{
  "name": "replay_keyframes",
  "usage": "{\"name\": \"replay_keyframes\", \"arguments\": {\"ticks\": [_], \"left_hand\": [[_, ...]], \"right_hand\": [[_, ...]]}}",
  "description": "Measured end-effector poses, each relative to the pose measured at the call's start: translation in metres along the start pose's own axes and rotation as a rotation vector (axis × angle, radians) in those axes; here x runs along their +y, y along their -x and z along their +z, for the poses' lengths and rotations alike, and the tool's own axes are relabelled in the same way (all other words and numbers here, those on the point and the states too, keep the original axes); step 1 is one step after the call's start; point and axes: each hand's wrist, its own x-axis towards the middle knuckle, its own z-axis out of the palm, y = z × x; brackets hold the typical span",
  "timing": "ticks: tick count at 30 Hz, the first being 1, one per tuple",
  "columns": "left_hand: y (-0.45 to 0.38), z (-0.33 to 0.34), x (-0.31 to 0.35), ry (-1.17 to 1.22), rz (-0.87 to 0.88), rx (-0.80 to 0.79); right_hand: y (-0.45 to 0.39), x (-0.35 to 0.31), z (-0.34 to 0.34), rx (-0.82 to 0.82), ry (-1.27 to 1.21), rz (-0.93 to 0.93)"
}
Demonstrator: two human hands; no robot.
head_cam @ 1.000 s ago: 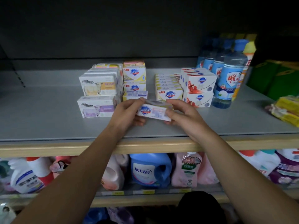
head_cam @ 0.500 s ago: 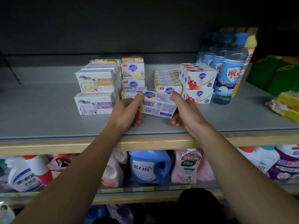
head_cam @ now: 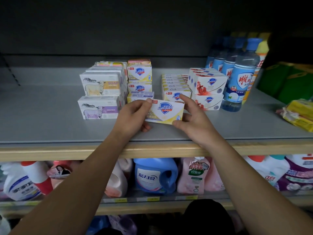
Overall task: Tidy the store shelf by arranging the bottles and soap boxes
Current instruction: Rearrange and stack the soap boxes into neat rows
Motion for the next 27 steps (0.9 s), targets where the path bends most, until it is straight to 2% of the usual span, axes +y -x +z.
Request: {"name": "replay_keyframes", "arguments": {"ticks": [8, 12, 14, 22, 27], "left_hand": [[0.0, -0.003, 0.001, 0.201, -0.003, 0.058], [0.003, -0.005, 0.0, 0.305, 0.074, -0.017], [0.004, -0.007, 0.001, 0.349, 0.128, -0.048], [0.003, -0.009, -0.002, 0.32, 0.203, -0.16], [0.001, -0.006, -0.004, 0.28, 0.182, -0.067]], "right_hand": [[0.005, -0.009, 0.005, -0.016, -0.009, -0.055], [0.004, -0.014, 0.007, 0.028, 0.071, -0.013], [0.003, -0.012, 0.005, 0.038, 0.032, 0.016], [0.001, -0.002, -0.004, 0.009, -0.081, 0.011], [0.002, -0.006, -0.002, 0.025, -0.058, 0.039]]}}
